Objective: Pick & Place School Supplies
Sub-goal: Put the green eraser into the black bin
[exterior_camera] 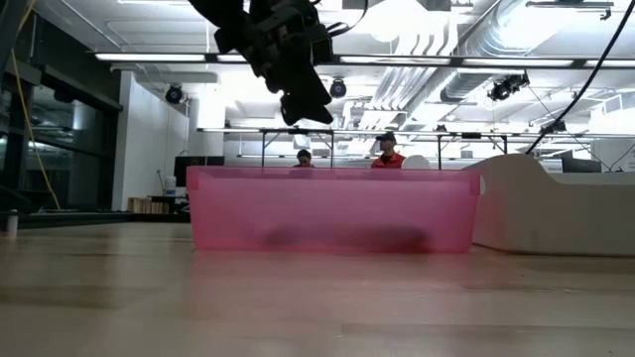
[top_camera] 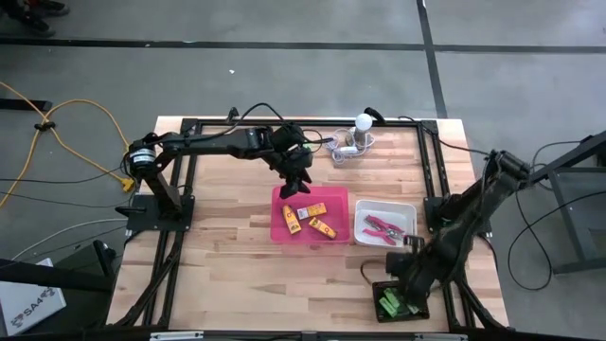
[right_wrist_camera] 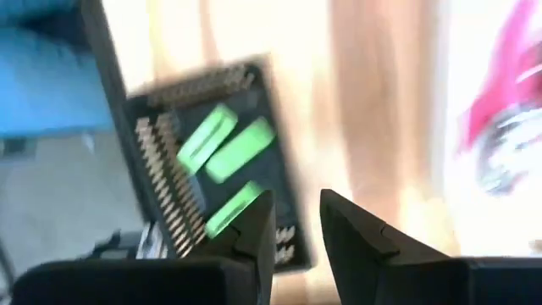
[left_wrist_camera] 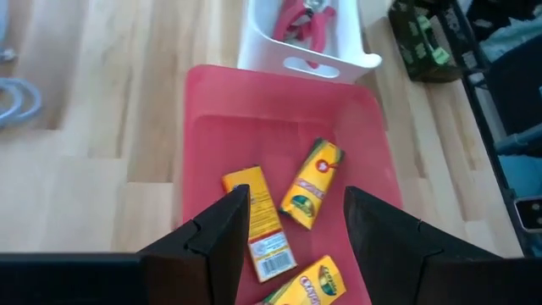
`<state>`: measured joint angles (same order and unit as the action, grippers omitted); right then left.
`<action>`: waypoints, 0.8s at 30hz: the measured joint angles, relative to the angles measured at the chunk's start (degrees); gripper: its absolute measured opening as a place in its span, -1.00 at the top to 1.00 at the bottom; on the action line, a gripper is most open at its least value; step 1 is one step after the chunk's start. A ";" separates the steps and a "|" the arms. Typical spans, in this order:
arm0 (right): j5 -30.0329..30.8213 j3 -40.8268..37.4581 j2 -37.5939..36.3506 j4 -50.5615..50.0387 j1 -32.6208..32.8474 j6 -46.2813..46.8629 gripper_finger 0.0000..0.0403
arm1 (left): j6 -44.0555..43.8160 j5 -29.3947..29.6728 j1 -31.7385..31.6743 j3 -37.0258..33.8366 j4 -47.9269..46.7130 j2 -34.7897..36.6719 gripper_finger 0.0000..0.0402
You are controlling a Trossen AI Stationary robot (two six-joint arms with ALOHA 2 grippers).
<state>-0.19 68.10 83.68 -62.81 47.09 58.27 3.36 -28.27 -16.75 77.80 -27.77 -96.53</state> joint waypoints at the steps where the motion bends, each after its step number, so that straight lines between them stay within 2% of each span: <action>1: 1.86 0.00 -1.48 -0.75 -0.87 -0.89 0.58 | -0.49 0.00 -0.48 0.00 -0.03 0.00 0.07; 7: 15.64 0.00 -10.64 -4.95 -7.42 -5.81 0.58 | -0.14 -0.32 -3.70 0.00 -2.97 0.41 0.07; 11: 22.16 0.00 -15.58 -6.01 -12.28 -8.14 0.59 | 5.39 -0.38 -5.43 0.01 -5.50 0.87 0.07; 16: 23.26 0.00 -17.45 -5.50 -18.35 -13.57 0.59 | 20.43 -0.41 -7.27 -0.02 -7.72 0.87 0.07; 24: 21.08 0.00 -17.38 -4.71 -26.52 -21.93 0.59 | 29.48 2.73 -15.30 -0.02 -7.31 0.77 0.07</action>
<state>20.90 68.10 66.30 -67.52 20.57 36.33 32.84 -25.55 -32.05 77.78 -35.08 -95.77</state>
